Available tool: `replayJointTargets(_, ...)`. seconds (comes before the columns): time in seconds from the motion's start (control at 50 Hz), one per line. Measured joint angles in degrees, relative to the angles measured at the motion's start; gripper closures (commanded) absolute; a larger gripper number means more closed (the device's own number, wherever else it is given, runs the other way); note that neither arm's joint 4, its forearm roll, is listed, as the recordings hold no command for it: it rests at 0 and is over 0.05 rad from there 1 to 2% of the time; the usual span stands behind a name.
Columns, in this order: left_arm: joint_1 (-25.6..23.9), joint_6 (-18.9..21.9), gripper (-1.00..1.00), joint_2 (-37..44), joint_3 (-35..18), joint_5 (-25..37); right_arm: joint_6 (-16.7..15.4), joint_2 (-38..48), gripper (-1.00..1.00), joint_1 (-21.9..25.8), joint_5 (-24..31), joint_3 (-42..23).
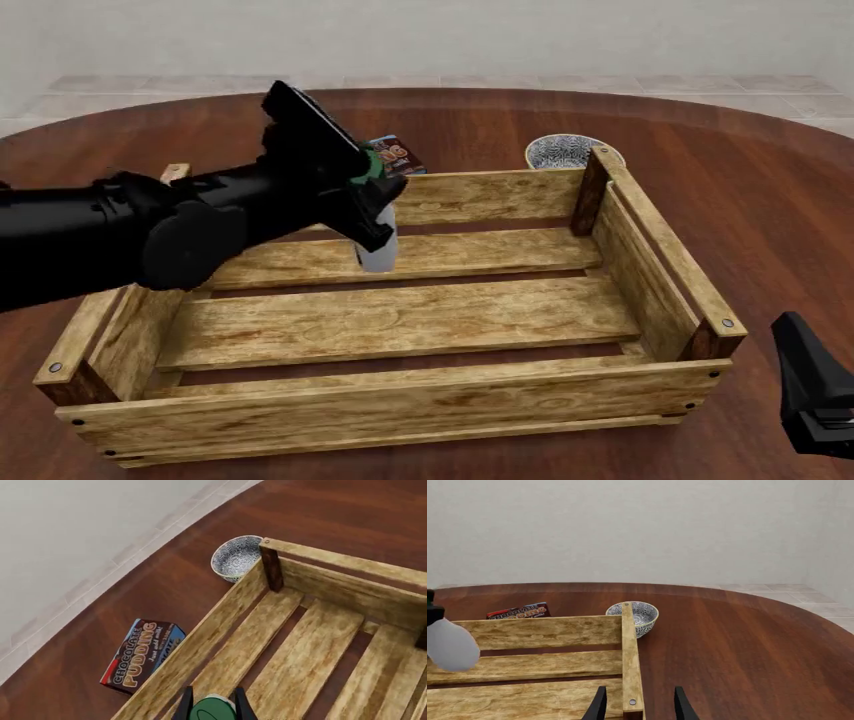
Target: Pick up the salad dressing and put it in the tray.
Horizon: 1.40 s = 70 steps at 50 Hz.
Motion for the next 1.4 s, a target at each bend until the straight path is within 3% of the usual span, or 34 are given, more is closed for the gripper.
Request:
replayJointTargets(0.7, -1.86, -0.81, 1.00, 17.15, -1.01, -7.62, 0.00, 0.00, -1.00, 0.00, 0.00, 0.00)
replayJointTargets(1.26, -1.86, -1.91, 1.00, 21.93, -5.85, -10.08, 0.00, 0.00, -1.00, 0.00, 0.00, 0.00)
replayJointTargets(1.28, -1.85, -1.95, -1.00, 21.96, -5.90, -10.07, 0.00, 0.00, -1.00, 0.00, 0.00, 0.00)
replayJointTargets(1.4, -1.41, -1.65, -1.00, 23.25, -4.74, -9.70, 0.00, 0.00, -1.00, 0.00, 0.00, 0.00)
